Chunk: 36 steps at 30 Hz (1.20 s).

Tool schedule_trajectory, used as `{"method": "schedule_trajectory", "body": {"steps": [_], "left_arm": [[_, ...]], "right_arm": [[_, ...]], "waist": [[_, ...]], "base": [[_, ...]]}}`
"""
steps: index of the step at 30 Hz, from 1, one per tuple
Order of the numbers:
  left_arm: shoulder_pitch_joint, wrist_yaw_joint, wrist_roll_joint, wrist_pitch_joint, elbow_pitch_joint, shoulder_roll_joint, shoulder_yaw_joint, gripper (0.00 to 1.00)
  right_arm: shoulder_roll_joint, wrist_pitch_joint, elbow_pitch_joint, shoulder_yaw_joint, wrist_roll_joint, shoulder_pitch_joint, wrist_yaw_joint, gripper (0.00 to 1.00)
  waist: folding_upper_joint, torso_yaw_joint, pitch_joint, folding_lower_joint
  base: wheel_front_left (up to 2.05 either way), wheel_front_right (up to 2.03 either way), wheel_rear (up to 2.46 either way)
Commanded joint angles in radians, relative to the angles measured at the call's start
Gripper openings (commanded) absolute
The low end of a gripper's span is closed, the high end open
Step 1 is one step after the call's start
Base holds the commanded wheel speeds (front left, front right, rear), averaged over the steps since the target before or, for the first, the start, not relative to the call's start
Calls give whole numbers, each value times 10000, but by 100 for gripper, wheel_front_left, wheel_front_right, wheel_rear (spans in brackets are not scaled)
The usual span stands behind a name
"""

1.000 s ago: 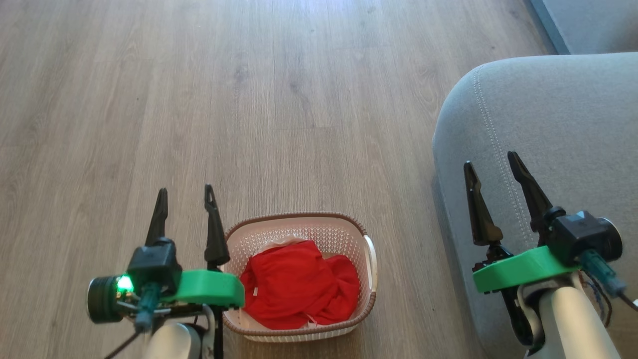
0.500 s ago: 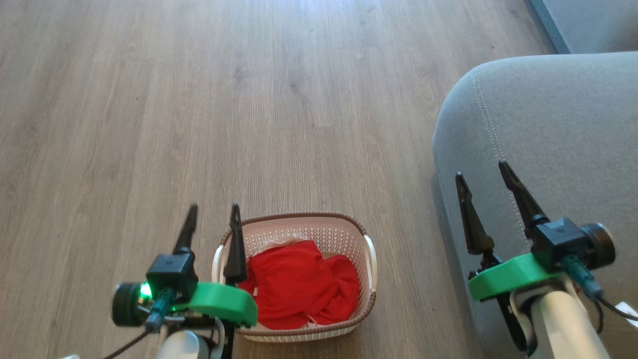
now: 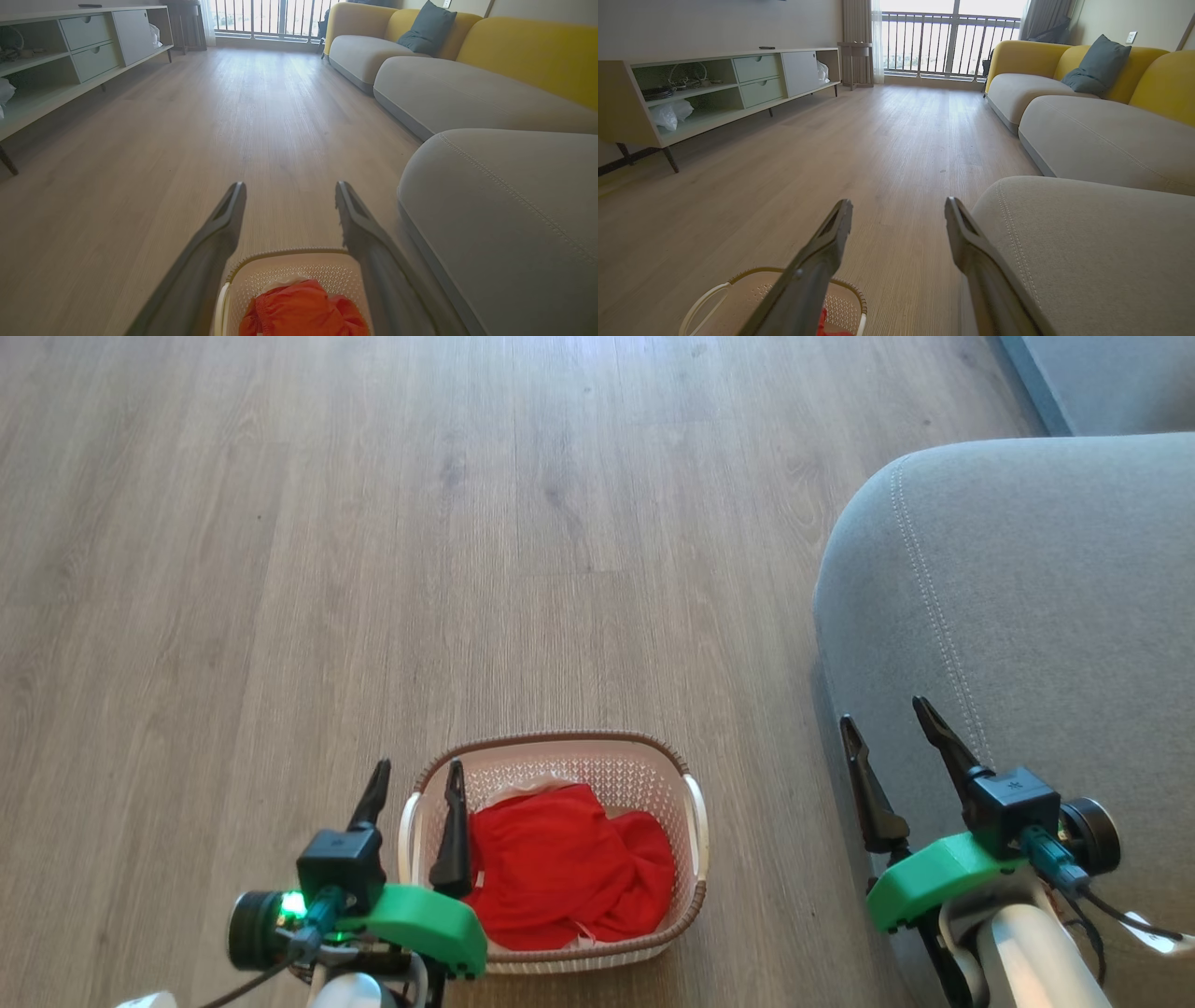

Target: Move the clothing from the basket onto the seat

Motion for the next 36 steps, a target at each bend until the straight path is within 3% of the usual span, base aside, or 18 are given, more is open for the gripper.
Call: {"method": "schedule_trajectory", "body": {"steps": [1,5,16,23,29,36], "left_arm": [[-380,-50,-26,-65,-264,-8,236,100],[-463,-414,346,-65,-448,-8,51,100],[-332,-470,-114,-65,-352,-8,218,100],[-859,-415,-48,-65,-228,-8,-112,100],[-1889,-97,386,-65,296,-8,-459,100],[-3563,-120,1338,-65,2176,-9,-951,100]], "right_arm": [[0,-91,-285,235,7,-579,0,100],[-20,-91,-294,213,-47,-613,0,100],[-5,-91,-317,269,-128,-603,0,100],[-144,-91,-522,52,-35,-837,0,100],[-422,-92,-975,-149,-41,-1347,0,100],[-490,-92,-1355,-614,67,-1887,0,100]], "waist": [[0,3,1,0],[0,13,15,0],[0,-47,198,0],[0,-110,1407,0],[0,-406,3365,0],[0,-721,5559,0]], "base": [[0,0,0],[0,0,0],[0,0,0],[0,0,0],[0,0,0],[0,0,0]]}}
